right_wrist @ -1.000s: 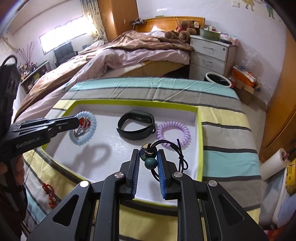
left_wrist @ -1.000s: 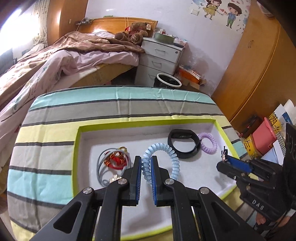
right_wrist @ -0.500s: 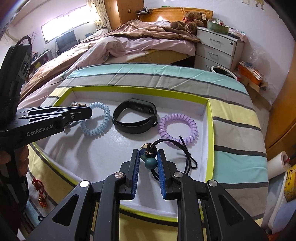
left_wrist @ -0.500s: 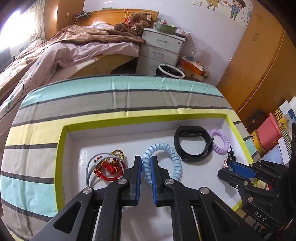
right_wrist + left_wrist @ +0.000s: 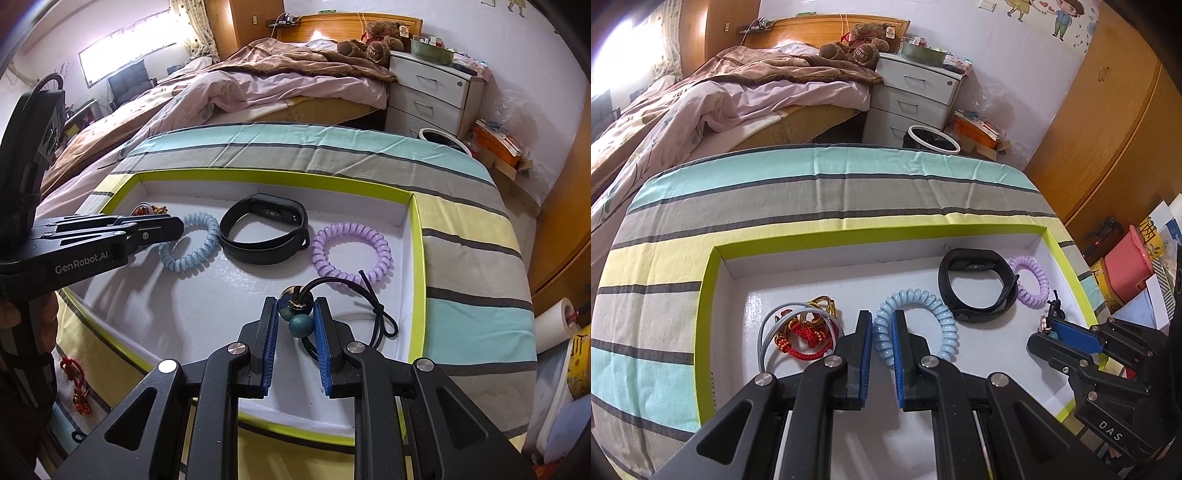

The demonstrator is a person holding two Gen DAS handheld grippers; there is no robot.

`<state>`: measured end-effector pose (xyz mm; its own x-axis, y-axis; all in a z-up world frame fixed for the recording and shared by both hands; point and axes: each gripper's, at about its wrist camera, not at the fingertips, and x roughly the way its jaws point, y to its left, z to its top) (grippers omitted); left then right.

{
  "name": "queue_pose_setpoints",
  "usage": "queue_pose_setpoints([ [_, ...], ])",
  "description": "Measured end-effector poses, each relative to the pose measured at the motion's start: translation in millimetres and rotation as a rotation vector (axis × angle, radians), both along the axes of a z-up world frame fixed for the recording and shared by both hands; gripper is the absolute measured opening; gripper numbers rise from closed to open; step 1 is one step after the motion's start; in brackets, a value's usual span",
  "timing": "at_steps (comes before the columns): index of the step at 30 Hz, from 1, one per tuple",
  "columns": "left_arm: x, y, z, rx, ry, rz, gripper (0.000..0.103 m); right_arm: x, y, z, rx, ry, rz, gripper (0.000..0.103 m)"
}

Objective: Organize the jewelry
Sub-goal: 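Carry the light-blue coil into the box with the left tool while the right carries the cord tie, then open both tools to release the items and move back over the remaining jewelry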

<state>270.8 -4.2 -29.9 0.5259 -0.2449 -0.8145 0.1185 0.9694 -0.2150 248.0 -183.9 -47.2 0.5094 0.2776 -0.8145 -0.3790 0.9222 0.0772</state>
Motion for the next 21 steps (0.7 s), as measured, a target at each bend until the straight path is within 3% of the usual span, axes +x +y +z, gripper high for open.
queue_pose_setpoints([
  [4,-2.3,-0.1,3.1,-0.004,-0.009,-0.001,0.011,-1.2,0.0,2.3,-0.006,-0.011,-0.006,0.020],
  [9,-10.1,-1.0,10.3,0.000,-0.023,-0.002,0.020,-5.8,-3.1,8.4,0.006,-0.029,-0.023,0.032],
  [15,-25.8,0.8,23.7,-0.004,-0.048,0.006,0.024,-14.7,-5.8,20.5,0.027,-0.055,-0.036,0.033],
  [18,-37.2,3.0,33.4,-0.012,-0.067,0.004,0.039,-22.2,-6.2,26.4,0.043,-0.068,-0.042,0.033],
  [21,-53.0,8.3,44.1,-0.032,-0.092,0.009,0.041,-31.0,-6.1,30.6,0.056,-0.075,-0.042,0.033],
])
